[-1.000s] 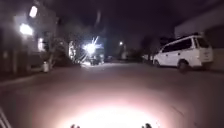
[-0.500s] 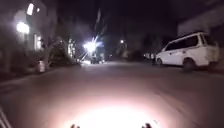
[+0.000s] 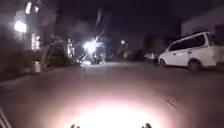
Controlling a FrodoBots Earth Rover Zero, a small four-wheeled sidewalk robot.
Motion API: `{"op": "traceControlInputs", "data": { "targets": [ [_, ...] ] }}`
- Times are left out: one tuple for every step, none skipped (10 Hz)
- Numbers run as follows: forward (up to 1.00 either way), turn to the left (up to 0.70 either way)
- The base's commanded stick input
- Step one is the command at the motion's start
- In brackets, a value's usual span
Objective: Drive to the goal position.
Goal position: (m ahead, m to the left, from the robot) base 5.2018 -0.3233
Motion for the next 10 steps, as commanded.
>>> {"op": "traceControlInputs", "data": {
  "targets": [
    [0.7,0.0],
    [0.7,0.0],
    [0.7,0.0],
    [0.7,0.0],
    [0.7,0.0],
    [0.7,0.0],
    [0.7,0.0],
    [0.7,0.0],
    [0.7,0.0],
    [0.7,0.0]
  ]
}}
